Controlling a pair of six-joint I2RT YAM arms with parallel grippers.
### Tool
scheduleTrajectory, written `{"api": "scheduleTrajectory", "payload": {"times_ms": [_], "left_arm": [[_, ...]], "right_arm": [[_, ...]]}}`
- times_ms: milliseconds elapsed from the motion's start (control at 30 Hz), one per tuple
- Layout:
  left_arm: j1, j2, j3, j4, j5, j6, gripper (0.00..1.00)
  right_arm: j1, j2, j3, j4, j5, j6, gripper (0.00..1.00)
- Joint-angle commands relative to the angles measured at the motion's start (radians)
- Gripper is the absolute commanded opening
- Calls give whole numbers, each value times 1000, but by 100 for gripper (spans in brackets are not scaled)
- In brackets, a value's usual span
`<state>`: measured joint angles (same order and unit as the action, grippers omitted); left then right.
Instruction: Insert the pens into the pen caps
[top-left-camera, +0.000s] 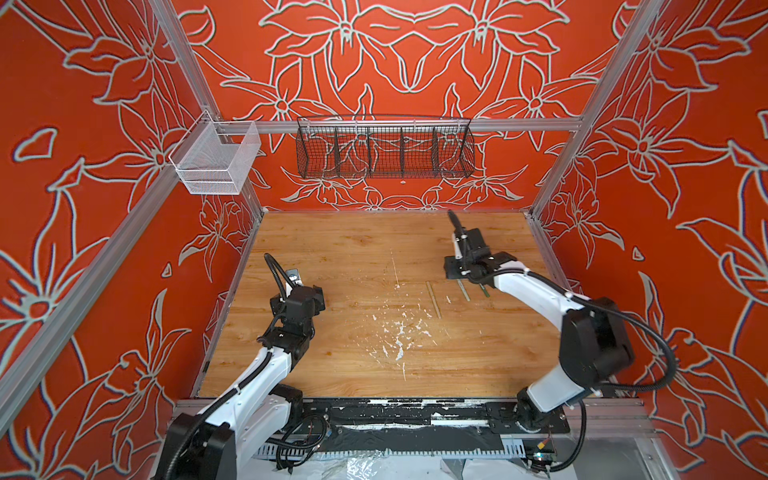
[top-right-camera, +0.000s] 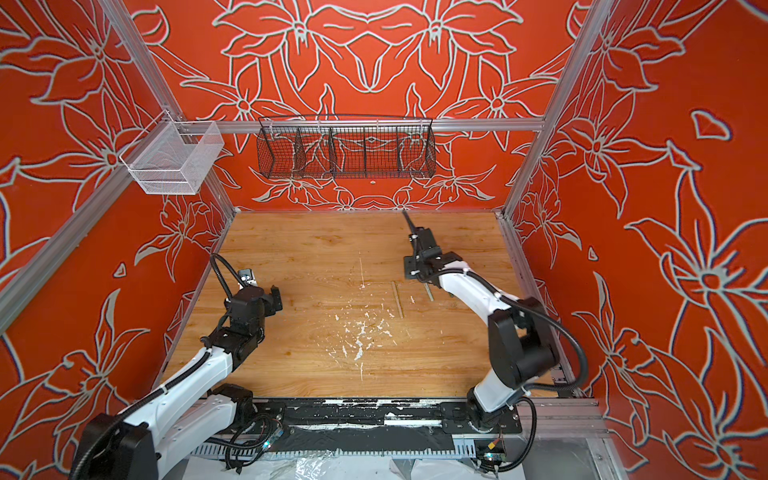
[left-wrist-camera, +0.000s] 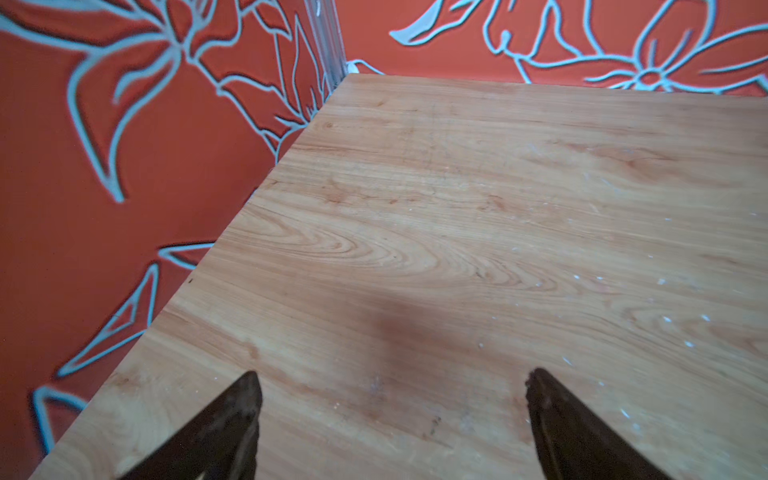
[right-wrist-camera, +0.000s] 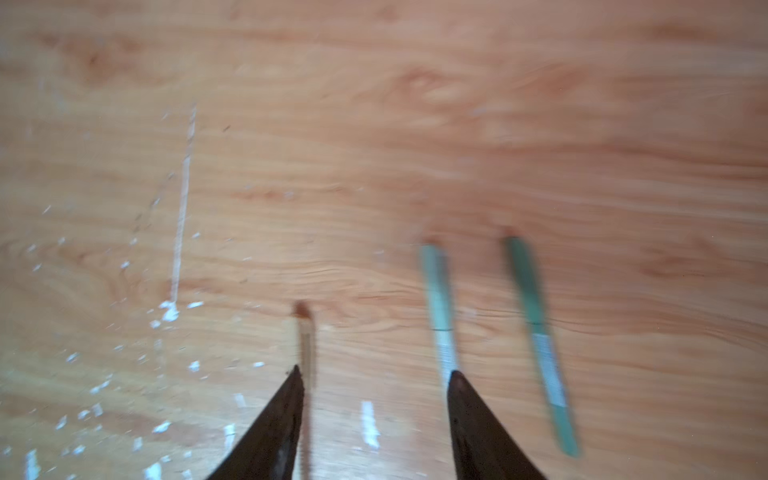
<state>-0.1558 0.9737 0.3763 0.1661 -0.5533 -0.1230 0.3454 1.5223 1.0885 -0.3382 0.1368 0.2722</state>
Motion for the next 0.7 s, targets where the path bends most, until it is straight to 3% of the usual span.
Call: {"api": "scheduleTrajectory", "payload": {"times_ms": [0, 167, 300, 433, 467, 500, 567, 600, 633, 667], "left_arm": [[55, 89, -32, 223, 75, 47, 97], [83, 182, -67, 357, 211, 59, 97], [85, 285, -55, 416, 295, 101, 97], [116, 363, 3, 371, 363, 99, 97], [128, 364, 3, 370, 375, 94, 97], [128, 372, 4, 380, 371, 94, 97], [130, 370, 4, 376, 373, 94, 97], [130, 368, 8, 368, 374, 93, 97], [130, 369, 8, 368, 374, 92, 97], [130, 369, 6, 371, 374, 93, 97]], "right_arm": [[-66, -100, -155, 100, 228, -45, 57], [-121, -210, -445, 461, 413, -142, 58], [-179, -124, -572, 772, 363, -225, 58], [-188, -76, -608, 926, 246, -318, 54], [-186, -92, -659, 1009, 238, -324, 54], [-191, -143, -690, 984, 224, -303, 54], [-201, -157, -834, 1220, 174, -306, 57], [-211, -120, -885, 1346, 133, -322, 83], [-208, -55, -906, 1491, 127, -345, 97], [-194, -60, -876, 1424, 166, -346, 97]]}}
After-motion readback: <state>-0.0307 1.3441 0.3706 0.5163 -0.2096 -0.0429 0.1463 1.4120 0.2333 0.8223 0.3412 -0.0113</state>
